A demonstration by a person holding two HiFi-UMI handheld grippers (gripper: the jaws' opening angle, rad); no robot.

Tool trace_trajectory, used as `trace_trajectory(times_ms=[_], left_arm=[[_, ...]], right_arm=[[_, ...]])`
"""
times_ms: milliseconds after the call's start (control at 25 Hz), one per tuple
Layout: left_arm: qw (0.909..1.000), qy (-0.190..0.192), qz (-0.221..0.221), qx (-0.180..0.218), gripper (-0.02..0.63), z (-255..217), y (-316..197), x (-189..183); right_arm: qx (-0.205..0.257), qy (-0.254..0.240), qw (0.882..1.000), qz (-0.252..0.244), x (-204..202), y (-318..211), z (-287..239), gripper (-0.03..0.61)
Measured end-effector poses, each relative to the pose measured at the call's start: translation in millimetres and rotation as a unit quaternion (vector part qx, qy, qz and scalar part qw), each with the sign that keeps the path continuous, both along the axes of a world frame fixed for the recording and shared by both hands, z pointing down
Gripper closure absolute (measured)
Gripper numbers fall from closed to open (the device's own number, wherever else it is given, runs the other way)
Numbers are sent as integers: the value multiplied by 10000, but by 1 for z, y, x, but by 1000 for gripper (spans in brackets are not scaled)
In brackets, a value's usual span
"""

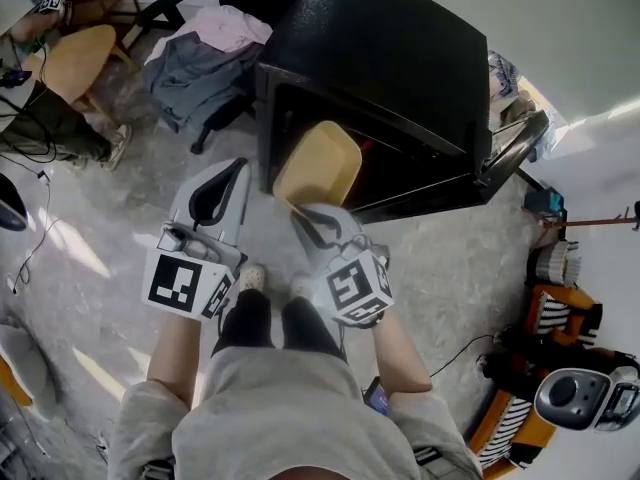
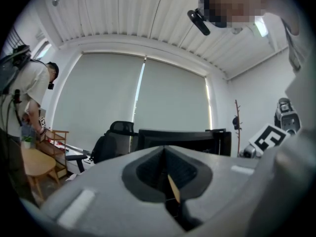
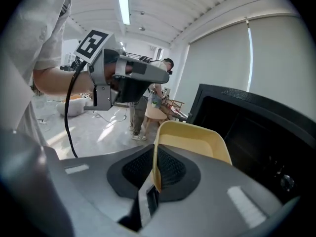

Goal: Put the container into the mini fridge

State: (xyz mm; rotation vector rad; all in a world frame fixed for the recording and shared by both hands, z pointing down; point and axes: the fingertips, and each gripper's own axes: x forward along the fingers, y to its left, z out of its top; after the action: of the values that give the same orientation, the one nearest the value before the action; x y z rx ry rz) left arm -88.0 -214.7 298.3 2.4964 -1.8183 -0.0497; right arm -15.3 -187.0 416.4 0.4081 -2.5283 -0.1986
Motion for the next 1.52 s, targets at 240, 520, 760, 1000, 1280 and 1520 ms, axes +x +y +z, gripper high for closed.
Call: trace_trajectory(times_ms=[240,520,760,1000,1280,1520], left_arm=[[9993,36,-346,-125,611,23,2,4],[9973,120,-678,-264,611,52,5,11],[9959,148,-818,-360,611,79,3,20],[9955,195,-822,-438,611,103,1,33],[9953,195,-789,-523,611,124,-3,45],[9947,218,-811,-594,611,134,-4,47]], right_arm=[[-159,281,9986,-410,5,-6,39,560],[-238,626,9950,-739,17,-21,87,560],[-273,790,9931,-821,24,-45,125,560],[-314,963,9917,-798,31,-65,158,560],[-312,1224,9888,-792,35,-85,192,560],[-314,1460,9861,-734,34,-106,212,560]])
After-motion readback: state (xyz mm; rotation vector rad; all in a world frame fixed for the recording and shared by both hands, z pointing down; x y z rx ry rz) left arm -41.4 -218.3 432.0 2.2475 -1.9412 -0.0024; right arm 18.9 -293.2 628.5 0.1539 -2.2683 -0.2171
